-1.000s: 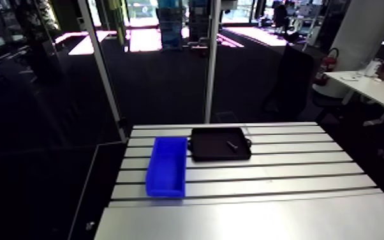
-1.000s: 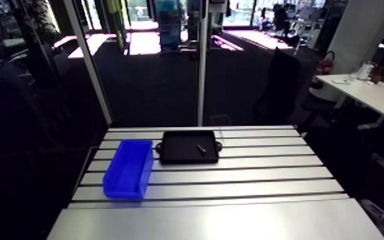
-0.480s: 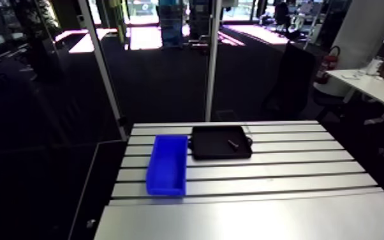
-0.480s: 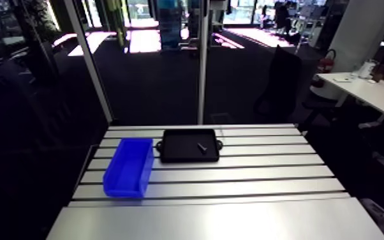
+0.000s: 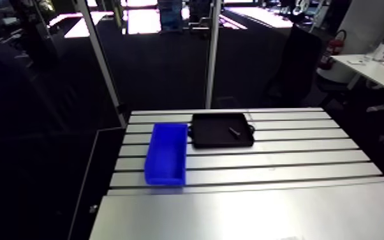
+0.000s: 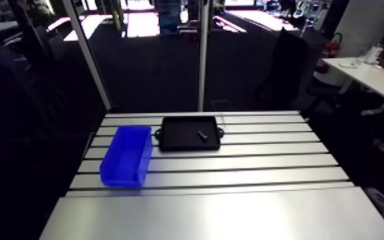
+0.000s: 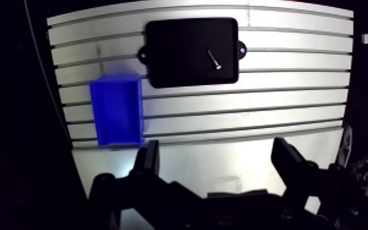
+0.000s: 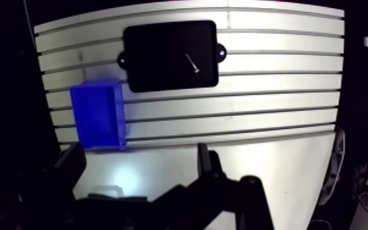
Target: Pick up the M10 bolt from the tray and put it into the blue bin.
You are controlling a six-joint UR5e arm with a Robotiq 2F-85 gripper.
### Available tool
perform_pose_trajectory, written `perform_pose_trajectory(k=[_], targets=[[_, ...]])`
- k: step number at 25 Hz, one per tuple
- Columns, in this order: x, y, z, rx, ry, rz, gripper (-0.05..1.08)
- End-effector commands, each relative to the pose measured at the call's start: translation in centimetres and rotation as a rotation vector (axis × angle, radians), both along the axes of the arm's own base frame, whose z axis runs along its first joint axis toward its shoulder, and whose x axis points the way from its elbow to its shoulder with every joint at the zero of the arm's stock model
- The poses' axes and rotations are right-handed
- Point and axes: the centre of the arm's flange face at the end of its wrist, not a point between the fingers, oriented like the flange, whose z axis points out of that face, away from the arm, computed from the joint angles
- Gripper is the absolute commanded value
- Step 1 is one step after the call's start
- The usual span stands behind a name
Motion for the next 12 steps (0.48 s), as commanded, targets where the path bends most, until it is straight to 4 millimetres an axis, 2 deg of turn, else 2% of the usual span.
perform_pose_trajectory(k=[1,5,9,12], targets=[[-2.2,1.0,-4.0,-0.001,-0.063,-0.008,0.01],[-3.3,3.1,-5.5,-0.006,-0.072,-0.033,0.01],[-4.3,3.4,-6.8,-0.007,-0.067,-0.032,0.01],[-4.3,3.4,-7.7,-0.013,-0.078,-0.029,0.01]])
